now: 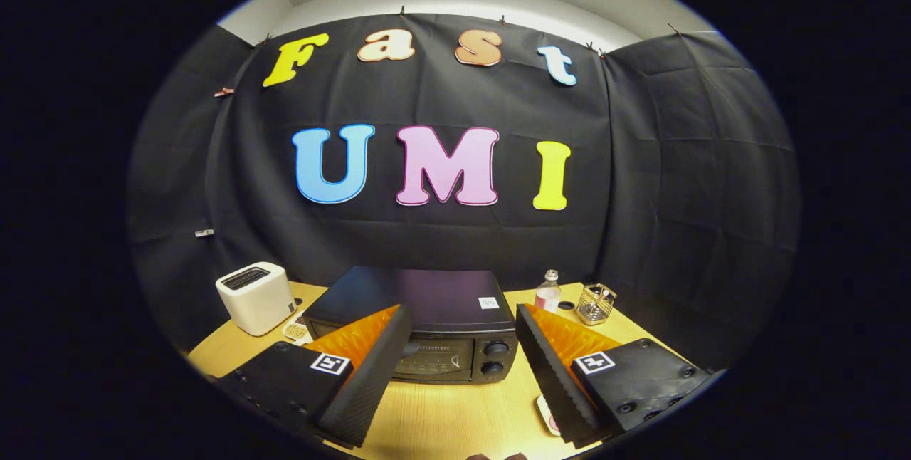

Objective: Open the toaster oven, put the food inside, and close the toaster oven door.

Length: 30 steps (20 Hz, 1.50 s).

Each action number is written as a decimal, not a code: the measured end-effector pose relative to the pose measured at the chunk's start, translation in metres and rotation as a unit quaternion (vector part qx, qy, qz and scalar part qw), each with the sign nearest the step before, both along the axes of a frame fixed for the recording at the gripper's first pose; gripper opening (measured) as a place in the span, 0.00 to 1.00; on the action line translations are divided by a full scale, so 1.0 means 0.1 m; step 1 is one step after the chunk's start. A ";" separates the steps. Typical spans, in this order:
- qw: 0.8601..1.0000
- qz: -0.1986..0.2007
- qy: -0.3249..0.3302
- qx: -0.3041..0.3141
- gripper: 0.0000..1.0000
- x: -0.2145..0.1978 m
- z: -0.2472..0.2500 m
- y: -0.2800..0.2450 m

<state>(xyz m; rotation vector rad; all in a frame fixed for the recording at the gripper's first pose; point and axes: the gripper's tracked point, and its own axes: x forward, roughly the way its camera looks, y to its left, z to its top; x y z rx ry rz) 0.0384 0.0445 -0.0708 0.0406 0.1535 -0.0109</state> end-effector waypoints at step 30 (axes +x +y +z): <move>0.990 0.028 0.135 -0.001 1.00 0.74 -1.29 0.97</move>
